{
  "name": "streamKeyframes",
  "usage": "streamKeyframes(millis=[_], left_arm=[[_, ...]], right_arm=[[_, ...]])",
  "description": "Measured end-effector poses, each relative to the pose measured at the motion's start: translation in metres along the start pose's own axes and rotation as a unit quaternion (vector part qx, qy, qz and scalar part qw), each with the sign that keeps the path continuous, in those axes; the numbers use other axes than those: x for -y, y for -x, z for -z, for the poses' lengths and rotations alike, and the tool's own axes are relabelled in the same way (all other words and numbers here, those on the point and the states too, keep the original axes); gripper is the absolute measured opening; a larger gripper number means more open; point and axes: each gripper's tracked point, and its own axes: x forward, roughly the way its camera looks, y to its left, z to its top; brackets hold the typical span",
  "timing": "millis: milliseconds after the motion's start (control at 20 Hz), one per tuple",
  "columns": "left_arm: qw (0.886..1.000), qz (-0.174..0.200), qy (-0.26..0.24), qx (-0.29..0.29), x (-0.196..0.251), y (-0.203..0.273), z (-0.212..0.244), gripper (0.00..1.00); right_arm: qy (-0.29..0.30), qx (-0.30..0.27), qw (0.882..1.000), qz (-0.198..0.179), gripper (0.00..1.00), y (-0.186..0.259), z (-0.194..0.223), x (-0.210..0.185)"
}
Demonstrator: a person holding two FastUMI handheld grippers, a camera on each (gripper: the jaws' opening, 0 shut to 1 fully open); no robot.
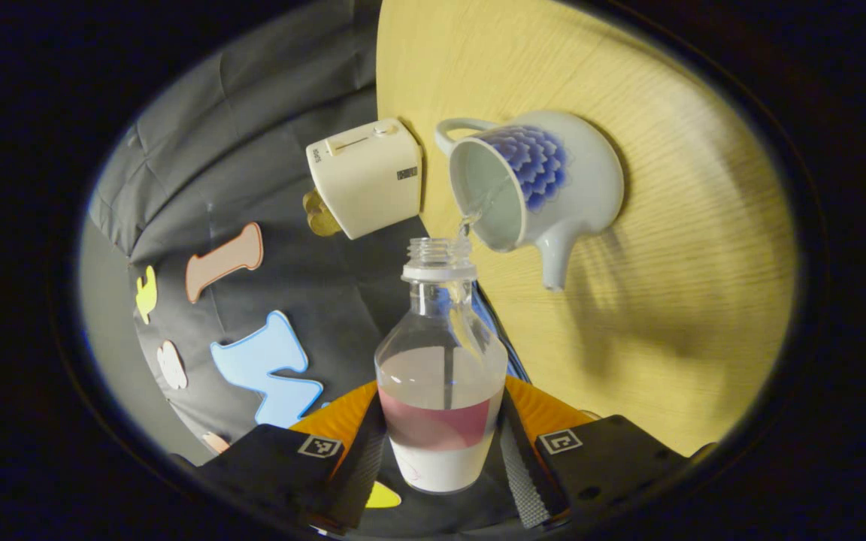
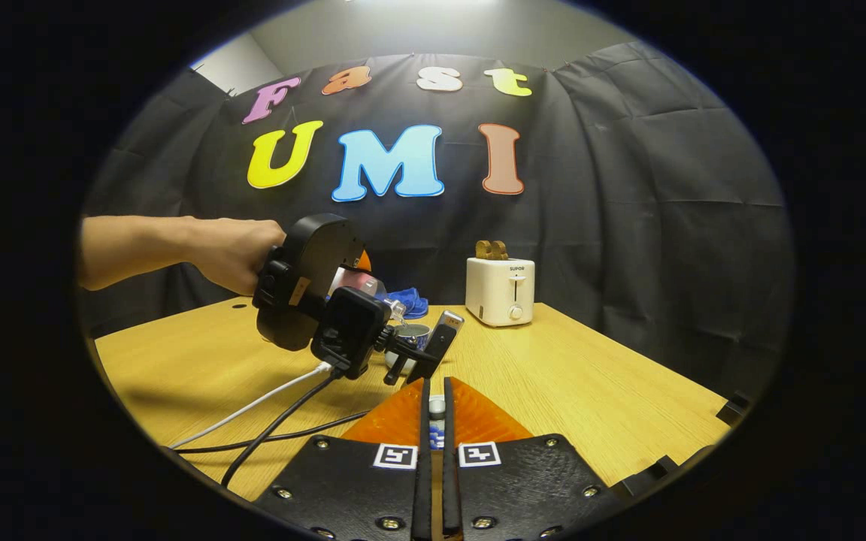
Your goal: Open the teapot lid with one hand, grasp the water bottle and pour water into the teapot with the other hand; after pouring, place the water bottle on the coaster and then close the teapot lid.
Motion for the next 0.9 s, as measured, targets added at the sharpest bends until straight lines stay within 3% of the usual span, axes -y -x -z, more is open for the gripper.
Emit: streamKeyframes(millis=[900], left_arm=[[0.998, -0.023, -0.064, 0.001, -0.026, 0.004, 0.002, 0.87]], right_arm=[[0.0, -0.004, 1.0, -0.005, 0.06, 0.0, 0.002, -0.001]])
